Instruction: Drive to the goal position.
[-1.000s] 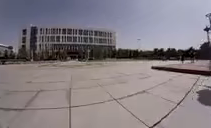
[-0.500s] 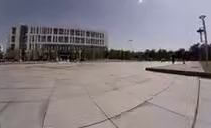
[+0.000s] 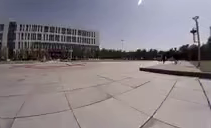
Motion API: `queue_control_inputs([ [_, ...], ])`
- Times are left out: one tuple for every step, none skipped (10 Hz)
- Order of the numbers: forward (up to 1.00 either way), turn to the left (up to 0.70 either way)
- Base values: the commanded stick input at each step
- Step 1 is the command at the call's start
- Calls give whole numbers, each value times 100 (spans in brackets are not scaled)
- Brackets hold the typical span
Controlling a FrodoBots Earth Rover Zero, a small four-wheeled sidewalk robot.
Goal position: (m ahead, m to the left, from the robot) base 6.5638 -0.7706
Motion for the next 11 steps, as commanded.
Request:
queue_control_inputs([
  [100, 0],
  [100, 0],
  [100, 0],
  [100, 0],
  [100, 0],
  [100, 0],
  [100, 0],
  [100, 0],
  [100, 0],
  [100, 0],
  [100, 0],
])
